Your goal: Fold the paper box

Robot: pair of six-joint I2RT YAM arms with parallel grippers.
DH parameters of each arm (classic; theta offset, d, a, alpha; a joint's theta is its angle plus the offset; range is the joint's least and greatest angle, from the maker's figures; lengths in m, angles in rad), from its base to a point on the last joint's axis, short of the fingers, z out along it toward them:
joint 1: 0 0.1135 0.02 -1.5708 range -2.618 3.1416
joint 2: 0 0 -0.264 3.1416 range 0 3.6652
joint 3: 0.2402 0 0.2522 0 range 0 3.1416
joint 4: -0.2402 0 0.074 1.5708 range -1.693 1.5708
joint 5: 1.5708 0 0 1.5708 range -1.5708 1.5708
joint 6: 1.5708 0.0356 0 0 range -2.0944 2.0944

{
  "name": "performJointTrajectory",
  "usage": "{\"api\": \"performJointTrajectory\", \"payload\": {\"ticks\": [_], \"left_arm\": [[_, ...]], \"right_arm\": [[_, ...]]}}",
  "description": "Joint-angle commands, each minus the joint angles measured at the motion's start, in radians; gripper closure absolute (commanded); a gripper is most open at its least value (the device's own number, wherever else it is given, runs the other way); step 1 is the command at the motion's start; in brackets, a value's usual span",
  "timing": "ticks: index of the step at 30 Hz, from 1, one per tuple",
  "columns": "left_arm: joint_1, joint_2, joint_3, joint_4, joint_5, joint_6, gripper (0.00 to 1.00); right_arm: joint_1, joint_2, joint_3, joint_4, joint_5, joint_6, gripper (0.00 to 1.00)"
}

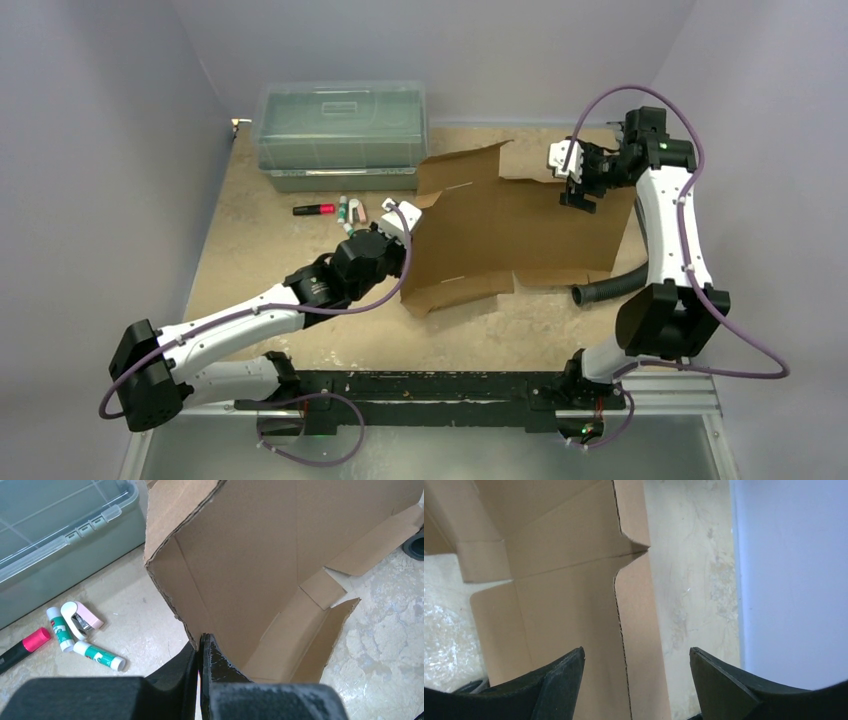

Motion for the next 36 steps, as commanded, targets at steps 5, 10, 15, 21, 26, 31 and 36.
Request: {"api": "performJointTrajectory", "payload": {"ticks": [5, 10, 15, 21, 26, 31, 36], "left_arm": [[-0.003, -0.040, 0.006, 0.027, 0.004, 0.055, 1.00], [-0.003, -0.040, 0.002, 0.031, 0.007, 0.054, 1.00], [-0.003, -0.040, -0.010, 0.031, 0.004, 0.050, 1.00], [-0.003, -0.046, -0.022, 0.031, -0.009, 0.054, 1.00], [-0.003, -0.045, -0.022, 0.031, -0.026, 0.070, 1.00], [-0.003, -0.045, -0.018, 0.059, -0.046, 0.056, 1.00], [0.030, -0.080, 0.012, -0.011, 0.034, -0.095, 0.54]], "right_arm": [[0.003, 0.102, 0.124, -0.131, 0.036, -0.189, 0.34], [0.003, 0.087, 0.102, -0.088, 0.036, -0.202, 0.44], [0.003, 0.080, 0.113, -0.101, 0.033, -0.204, 0.52], [0.003, 0.110, 0.146, -0.191, 0.034, -0.245, 0.77], [0.003, 0.099, 0.136, -0.195, 0.032, -0.227, 1.00], [0.003, 0.061, 0.137, -0.197, 0.040, -0.225, 1.00], [0.003, 0.000, 0.133, -0.154, 0.049, -0.185, 1.00]]}}
